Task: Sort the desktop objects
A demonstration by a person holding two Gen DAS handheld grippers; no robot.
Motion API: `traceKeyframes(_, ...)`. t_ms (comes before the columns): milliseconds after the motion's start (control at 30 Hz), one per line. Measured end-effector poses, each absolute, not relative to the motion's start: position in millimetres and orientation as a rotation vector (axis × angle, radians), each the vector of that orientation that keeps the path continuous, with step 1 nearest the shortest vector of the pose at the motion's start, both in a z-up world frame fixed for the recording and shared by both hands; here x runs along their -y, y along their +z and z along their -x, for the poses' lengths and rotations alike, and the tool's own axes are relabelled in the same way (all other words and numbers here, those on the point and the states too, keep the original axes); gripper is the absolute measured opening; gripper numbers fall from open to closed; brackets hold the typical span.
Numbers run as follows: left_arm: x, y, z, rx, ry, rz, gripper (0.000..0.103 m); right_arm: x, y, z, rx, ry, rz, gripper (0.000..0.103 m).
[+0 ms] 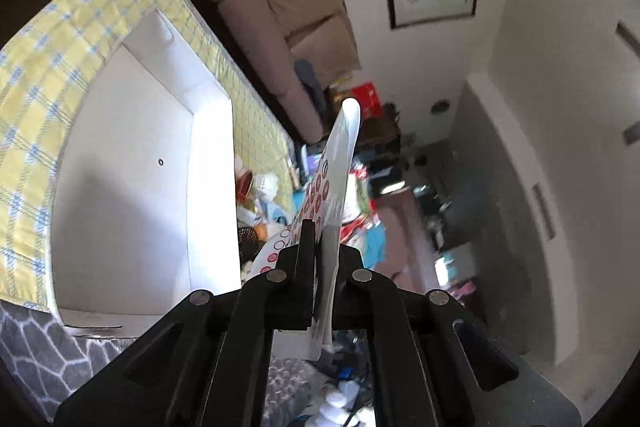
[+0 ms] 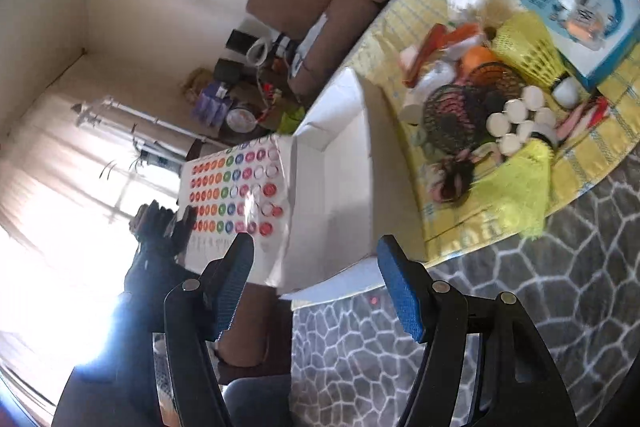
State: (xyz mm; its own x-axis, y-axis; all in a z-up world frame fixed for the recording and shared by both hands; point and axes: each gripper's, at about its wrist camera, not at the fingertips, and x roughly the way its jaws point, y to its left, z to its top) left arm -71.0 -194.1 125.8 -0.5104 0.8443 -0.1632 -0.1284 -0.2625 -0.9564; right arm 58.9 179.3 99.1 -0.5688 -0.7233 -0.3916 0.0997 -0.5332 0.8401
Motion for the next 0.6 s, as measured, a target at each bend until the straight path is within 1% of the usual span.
traceKeyframes(133,206.8,124.5,71.9,1.357,1.807,0.879,0.003,-143.0,129.2,-55.4,0.877,-2.210,-1.013,0.067)
traceKeyframes(200,211.8,126.2,71.9,1.360,1.789,0.858,0.003,-134.9,141.0,-53.6,0.826,-2.251,-0.989,0.067)
traceKeyframes(267,211.8,129.0,75.3,1.339,1.762,0.862,0.003,-131.5,161.6,-45.7,0.719,-2.303,-0.936,0.067)
traceKeyframes(333,210.6,132.9,80.3,1.278,1.721,0.905,0.003,-126.9,189.8,-37.0,0.530,-2.335,-0.875,0.067)
traceKeyframes(400,205.8,141.5,86.3,1.168,1.706,0.971,0.003,-117.5,210.4,-32.1,0.344,-2.301,-0.835,0.072)
traceKeyframes(433,204.0,146.4,88.3,1.119,1.704,0.992,0.003,-112.7,218.9,-27.3,0.260,-2.244,-0.834,0.078)
traceKeyframes(467,202.0,153.3,89.4,1.064,1.708,1.006,0.003,-109.5,222.6,-23.5,0.212,-2.192,-0.843,0.081)
traceKeyframes(600,189.5,179.4,87.4,0.881,1.664,1.043,0.003,-93.8,227.6,-9.8,0.069,-2.023,-0.916,0.081)
